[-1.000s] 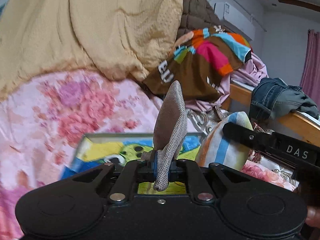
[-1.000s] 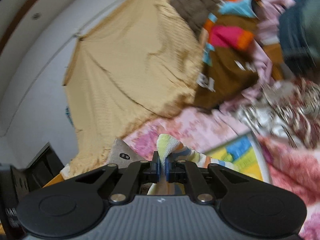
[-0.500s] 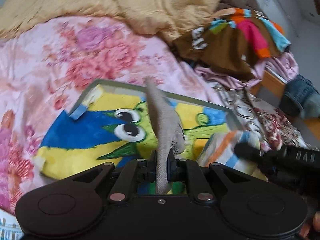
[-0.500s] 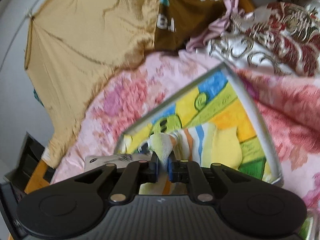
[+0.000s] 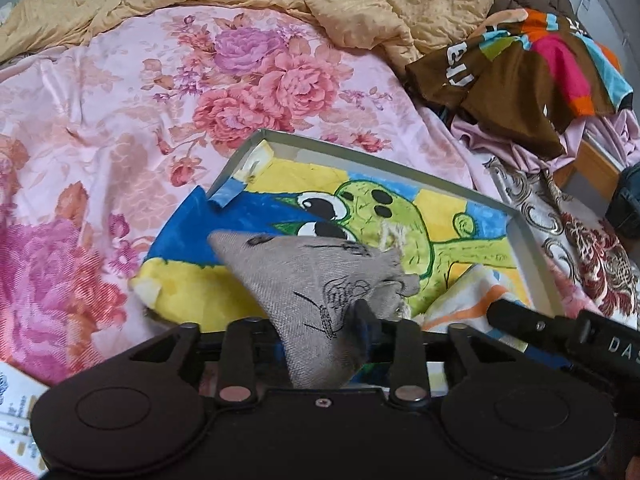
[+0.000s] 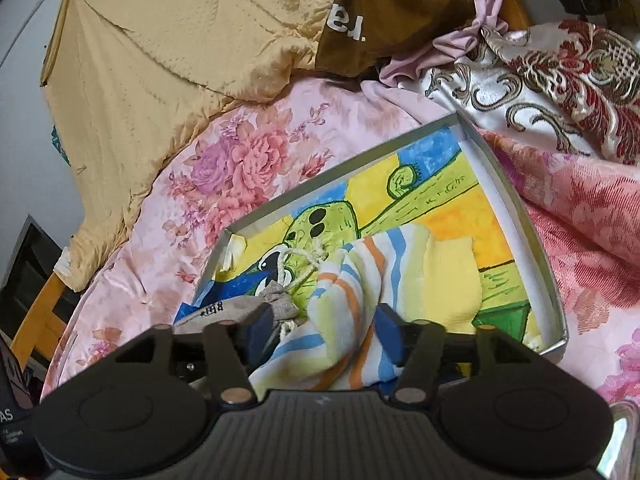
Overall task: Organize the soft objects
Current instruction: 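Open the left tool to drop the grey pouch while the right tool drops the sock into the tray, then move both open tools back over the pile of soft items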
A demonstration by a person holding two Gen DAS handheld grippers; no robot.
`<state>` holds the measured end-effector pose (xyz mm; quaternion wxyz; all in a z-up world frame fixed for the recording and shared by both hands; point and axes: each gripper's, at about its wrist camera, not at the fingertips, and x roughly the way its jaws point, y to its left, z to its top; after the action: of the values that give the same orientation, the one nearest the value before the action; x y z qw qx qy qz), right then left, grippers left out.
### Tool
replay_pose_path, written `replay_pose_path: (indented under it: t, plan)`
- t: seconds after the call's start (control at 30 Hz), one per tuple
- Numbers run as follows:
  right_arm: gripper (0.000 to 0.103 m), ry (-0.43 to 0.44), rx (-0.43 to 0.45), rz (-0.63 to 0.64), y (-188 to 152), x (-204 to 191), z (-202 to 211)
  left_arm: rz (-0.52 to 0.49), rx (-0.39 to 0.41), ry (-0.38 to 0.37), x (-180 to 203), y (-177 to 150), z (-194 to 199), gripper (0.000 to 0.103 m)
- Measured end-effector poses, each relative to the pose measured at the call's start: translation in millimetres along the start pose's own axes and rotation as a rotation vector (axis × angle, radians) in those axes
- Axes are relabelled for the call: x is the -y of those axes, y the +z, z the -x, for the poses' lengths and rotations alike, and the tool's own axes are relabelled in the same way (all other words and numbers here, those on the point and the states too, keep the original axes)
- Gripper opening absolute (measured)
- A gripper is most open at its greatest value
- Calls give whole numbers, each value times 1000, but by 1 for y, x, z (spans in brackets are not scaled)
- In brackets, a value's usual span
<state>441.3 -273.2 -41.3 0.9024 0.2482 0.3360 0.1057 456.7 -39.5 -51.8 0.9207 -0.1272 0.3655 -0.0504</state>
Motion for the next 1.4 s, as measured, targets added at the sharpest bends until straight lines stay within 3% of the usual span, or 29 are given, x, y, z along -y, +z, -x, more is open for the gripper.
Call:
replay_pose_path:
  t: [0.03, 0.1, 0.27, 0.5, 0.63, 0.83, 1.1, 1.27, 1.4]
  plan:
    - [73, -7, 4, 12, 1, -2, 2, 0, 2, 5, -1, -1, 2, 54]
    - [77, -22, 16, 45, 2, -7, 9, 1, 15, 19, -3, -2, 9, 61]
    - [89, -37, 57, 109, 3, -20, 36, 25, 53, 25, -8, -1, 33, 72]
    - [102, -24, 137, 206, -6, -48, 95, -17, 182, 17, -2, 1, 97, 85]
    - [103, -32, 213, 290, -22, -67, 135, -72, 255, 24, 4, -8, 140, 94]
    - [103, -30, 322, 388, -54, -86, 195, -120, 329, 4, 4, -30, 205, 101]
    - [103, -34, 432, 369, -109, -88, 259, -162, 401, -35, -3, -75, 272, 102]
    - [103, -45, 477, 365, -141, -93, 288, -190, 419, -62, -8, -100, 300, 102]
    - [103, -68, 462, 368, -167, -93, 303, -217, 409, -80, -13, -120, 315, 102]
